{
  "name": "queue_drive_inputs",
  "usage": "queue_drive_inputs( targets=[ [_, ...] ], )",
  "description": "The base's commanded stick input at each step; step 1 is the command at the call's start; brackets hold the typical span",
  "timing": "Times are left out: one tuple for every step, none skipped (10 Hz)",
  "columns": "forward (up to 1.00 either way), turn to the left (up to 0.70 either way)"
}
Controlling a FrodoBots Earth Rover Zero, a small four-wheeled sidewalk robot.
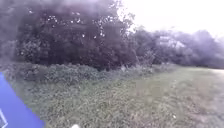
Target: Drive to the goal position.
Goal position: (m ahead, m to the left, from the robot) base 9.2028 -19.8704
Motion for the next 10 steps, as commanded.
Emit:
queue_drive_inputs(
  targets=[
    [0.0,-0.7],
    [0.0,-0.7],
    [0.0,-0.7],
    [0.0,-0.7],
    [0.0,-0.7],
    [0.0,-0.7],
    [0.0,-0.7],
    [0.0,-0.7],
    [0.0,-0.7],
    [0.0,-0.7]
  ],
)
